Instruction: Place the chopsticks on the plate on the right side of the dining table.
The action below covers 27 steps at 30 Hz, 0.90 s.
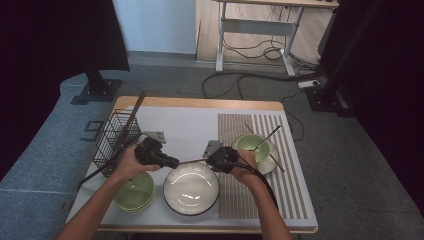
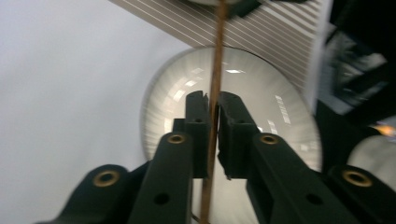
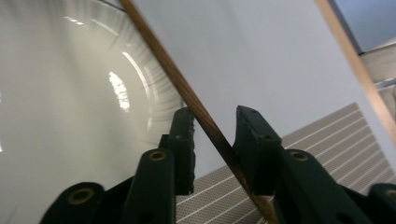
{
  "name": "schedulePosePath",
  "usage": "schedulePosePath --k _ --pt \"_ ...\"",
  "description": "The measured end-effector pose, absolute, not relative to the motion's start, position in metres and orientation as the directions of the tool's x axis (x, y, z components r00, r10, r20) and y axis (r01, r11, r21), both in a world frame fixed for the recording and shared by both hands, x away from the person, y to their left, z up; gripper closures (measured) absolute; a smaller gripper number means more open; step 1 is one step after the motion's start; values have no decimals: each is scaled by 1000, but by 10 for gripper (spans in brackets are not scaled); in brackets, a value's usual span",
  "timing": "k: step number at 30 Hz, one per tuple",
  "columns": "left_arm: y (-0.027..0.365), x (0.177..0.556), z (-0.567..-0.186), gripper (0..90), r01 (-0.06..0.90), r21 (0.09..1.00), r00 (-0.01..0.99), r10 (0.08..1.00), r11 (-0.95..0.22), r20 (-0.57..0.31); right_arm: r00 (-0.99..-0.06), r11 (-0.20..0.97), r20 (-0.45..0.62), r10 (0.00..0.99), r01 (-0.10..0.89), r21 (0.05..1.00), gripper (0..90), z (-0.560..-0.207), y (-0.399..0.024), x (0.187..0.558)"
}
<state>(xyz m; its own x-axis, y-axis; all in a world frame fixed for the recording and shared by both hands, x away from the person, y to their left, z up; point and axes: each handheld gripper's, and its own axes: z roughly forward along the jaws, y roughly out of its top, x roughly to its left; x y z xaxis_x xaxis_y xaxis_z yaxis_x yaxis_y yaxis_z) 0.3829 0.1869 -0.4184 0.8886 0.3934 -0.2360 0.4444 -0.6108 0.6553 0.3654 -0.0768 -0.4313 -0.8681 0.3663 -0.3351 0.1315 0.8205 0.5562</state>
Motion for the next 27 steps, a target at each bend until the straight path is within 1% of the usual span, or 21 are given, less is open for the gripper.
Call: schedulePosePath --k 1,3,5,6,10,14,19,27 --pt "187 383 -418 781 438 665 887 414 -606 -207 -874 819 -327 361 129 560 737 -432 -78 364" --pt "189 383 -418 733 428 687 883 434 -588 -178 -880 813 -311 358 130 567 764 -432 -79 362" --pt "189 384 -417 654 425 715 864 484 -555 -138 -892 804 -285 352 133 579 789 -433 -81 362" --pt "190 384 -417 633 421 728 858 498 -542 -126 -893 802 -277 354 137 582 798 -434 -82 361" --pt "192 385 -417 563 417 756 838 536 -505 -105 -908 796 -238 344 147 588 827 -438 -83 360" --pt "196 385 -414 498 416 783 823 558 -462 -108 -911 787 -216 350 161 596 843 -442 -85 360" --pt "201 383 -411 452 414 801 816 567 -433 -115 -909 769 -193 370 183 613 844 -445 -89 360" --pt "205 380 -407 432 403 815 814 570 -416 -112 -897 731 -155 414 226 644 843 -450 -96 359"
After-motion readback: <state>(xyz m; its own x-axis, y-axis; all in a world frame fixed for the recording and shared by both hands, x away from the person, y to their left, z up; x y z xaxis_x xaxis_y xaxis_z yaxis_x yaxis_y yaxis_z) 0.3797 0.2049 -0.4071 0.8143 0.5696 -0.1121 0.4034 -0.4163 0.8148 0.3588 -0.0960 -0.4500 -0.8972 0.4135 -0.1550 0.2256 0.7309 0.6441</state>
